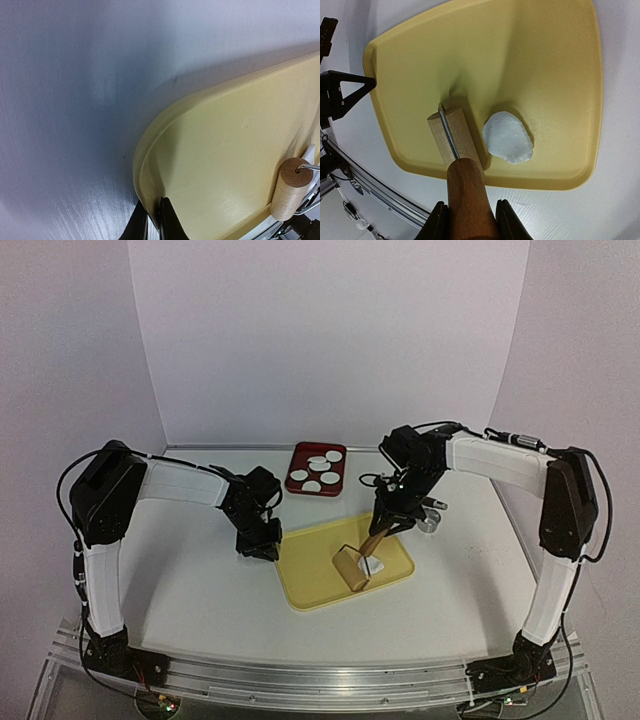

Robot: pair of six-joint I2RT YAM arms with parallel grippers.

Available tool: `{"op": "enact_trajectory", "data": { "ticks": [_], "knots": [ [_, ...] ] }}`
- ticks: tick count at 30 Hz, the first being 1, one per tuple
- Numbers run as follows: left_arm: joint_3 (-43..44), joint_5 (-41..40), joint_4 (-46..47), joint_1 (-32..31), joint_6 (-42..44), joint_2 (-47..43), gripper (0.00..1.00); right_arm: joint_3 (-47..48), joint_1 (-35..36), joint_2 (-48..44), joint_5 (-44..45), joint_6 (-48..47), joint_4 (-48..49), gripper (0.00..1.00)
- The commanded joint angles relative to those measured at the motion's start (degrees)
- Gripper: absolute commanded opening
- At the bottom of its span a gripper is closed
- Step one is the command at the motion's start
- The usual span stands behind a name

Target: Roll out the dumpling wrappers from the dough

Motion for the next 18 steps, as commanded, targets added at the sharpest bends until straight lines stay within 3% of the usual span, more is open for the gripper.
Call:
{"op": "enact_trajectory", "data": {
  "ticks": [1,8,12,18],
  "knots": [
    [0.02,-2.02,-0.69,-0.39,4.75,1.09,0.00,-7.68,-0.15,10.71,21.72,-2.14,-6.89,0.00],
    [4.66,-6.70,-1.15,-0.17,14.68,3.64,0.00,0.49,0.95,3.82,-9.74,-5.01,3.91,0.00],
    [8.21,-9.42,-2.15,0.21,21.80,6.48,0.00,6.99,1.47,0.97,-16.33,-4.28,4.63,0.00],
    [11.94,-9.98,-3.58,1.36,25.12,7.34,0.01,7.61,1.42,-4.92,-14.53,1.58,4.50,0.00]
  ]
}}
